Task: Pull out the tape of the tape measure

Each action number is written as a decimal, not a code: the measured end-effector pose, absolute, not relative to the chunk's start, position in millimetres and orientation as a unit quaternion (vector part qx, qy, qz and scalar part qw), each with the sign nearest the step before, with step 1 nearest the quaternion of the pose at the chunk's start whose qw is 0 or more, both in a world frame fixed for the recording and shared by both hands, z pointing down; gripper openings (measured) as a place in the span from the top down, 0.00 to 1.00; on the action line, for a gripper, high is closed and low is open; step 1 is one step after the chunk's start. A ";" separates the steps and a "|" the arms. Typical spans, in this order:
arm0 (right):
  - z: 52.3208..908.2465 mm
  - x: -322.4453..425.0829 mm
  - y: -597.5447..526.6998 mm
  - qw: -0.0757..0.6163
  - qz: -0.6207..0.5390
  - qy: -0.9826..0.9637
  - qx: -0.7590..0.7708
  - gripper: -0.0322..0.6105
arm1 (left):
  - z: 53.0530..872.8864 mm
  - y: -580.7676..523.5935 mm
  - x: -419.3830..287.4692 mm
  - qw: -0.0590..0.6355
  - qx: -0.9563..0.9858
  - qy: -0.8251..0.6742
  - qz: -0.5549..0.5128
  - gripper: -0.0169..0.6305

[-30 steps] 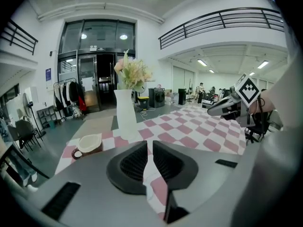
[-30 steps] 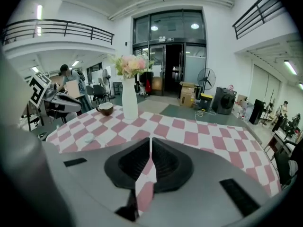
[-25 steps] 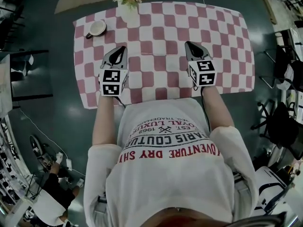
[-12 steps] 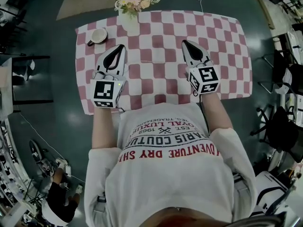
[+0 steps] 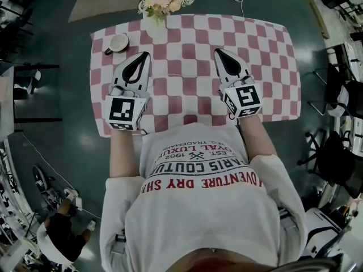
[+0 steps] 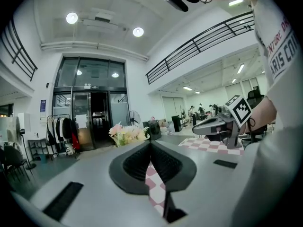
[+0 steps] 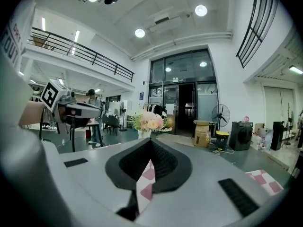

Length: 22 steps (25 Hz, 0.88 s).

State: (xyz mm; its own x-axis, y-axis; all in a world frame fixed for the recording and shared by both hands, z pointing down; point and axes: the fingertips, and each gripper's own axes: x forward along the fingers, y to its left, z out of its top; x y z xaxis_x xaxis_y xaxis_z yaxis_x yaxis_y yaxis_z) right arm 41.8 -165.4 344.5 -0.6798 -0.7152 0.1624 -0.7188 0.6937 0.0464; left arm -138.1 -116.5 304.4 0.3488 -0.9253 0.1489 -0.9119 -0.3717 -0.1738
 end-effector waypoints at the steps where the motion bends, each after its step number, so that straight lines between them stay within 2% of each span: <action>1: 345.3 41.5 -165.1 0.085 0.012 -0.917 0.390 0.91 | 303.8 -116.2 -138.3 0.030 -0.820 0.561 -0.110 0.95; 22: 346.7 41.2 -150.0 0.078 0.018 -0.921 0.381 0.91 | 307.8 -102.6 -138.0 0.016 -0.820 0.562 -0.107 0.95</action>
State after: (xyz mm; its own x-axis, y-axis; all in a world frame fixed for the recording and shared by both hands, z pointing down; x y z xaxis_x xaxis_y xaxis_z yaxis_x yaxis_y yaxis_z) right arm 41.2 -150.0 346.7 -0.6980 -0.6986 0.1576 -0.7042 0.7095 0.0264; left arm -138.0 -102.6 307.8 0.3447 -0.9254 0.1573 -0.9185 -0.3671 -0.1470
